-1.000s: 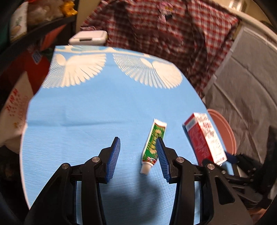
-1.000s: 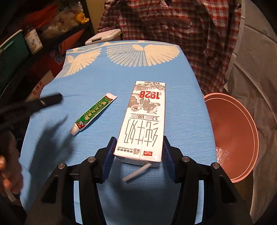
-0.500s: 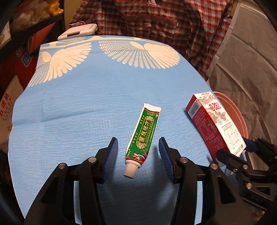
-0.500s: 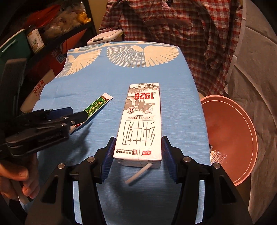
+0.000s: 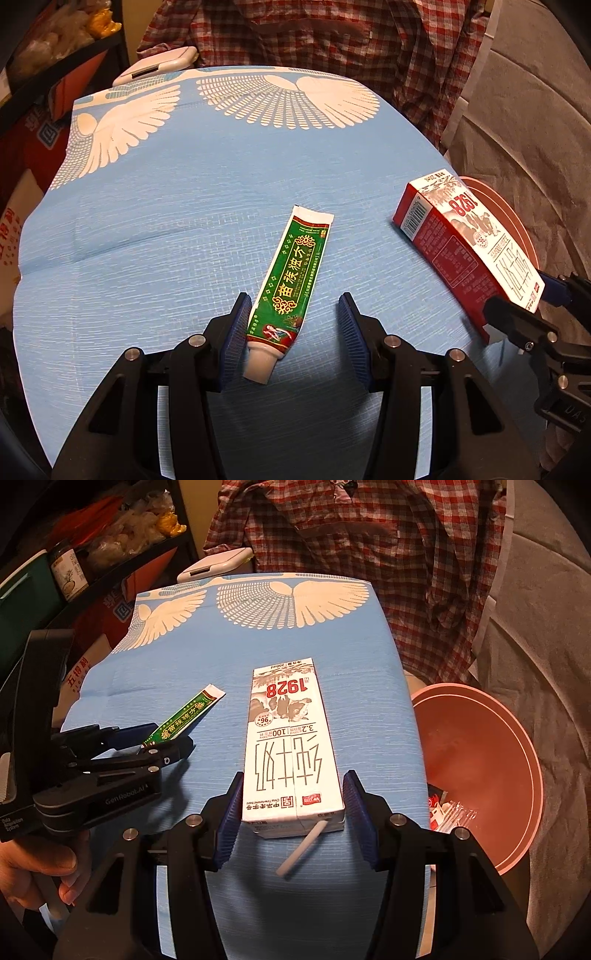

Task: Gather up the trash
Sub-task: 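Grasp the white milk carton with the right tool while the left tool grasps the green tube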

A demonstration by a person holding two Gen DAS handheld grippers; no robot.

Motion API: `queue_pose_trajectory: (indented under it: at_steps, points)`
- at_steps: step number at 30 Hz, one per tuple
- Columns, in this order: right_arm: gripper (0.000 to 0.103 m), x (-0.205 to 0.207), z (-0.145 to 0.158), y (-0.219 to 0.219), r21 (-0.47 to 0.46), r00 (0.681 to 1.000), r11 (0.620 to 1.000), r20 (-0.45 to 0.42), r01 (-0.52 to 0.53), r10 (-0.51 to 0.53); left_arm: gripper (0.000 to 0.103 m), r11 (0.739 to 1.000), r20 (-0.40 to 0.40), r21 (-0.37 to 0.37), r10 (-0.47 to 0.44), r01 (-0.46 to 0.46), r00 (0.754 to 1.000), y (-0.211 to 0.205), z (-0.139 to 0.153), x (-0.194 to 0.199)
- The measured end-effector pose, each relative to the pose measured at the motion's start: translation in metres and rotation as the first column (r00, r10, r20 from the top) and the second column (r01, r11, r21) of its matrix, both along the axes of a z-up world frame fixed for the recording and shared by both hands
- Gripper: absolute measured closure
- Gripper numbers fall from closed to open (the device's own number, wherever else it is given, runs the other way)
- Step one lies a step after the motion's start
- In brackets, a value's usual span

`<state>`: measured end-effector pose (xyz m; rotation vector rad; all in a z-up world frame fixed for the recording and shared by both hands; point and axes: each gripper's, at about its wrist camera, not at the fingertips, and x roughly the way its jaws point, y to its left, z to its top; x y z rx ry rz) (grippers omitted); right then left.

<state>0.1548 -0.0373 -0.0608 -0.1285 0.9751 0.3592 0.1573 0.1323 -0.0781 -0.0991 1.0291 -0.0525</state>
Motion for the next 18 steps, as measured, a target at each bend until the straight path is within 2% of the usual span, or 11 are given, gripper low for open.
queue_pose_trajectory:
  at_steps: [6,10,18]
  points:
    - [0.05,-0.0009,0.0006,0.0004,-0.012,1.0,1.0,0.013,-0.006,0.006,0.058,1.0,-0.006,0.008,-0.005,0.005,1.0,0.0002,-0.0001,0.0001]
    - [0.051,-0.002,0.0006,-0.0002,-0.015,1.0,1.0,0.016,-0.006,0.006,0.073,1.0,-0.01,0.005,-0.008,0.008,1.0,0.0013,0.0001,-0.0002]
    - [0.052,-0.0033,0.0033,-0.0019,-0.014,1.0,1.0,0.028,-0.009,0.009,0.074,1.0,0.001,0.008,-0.008,0.008,1.0,0.0015,0.0046,-0.0034]
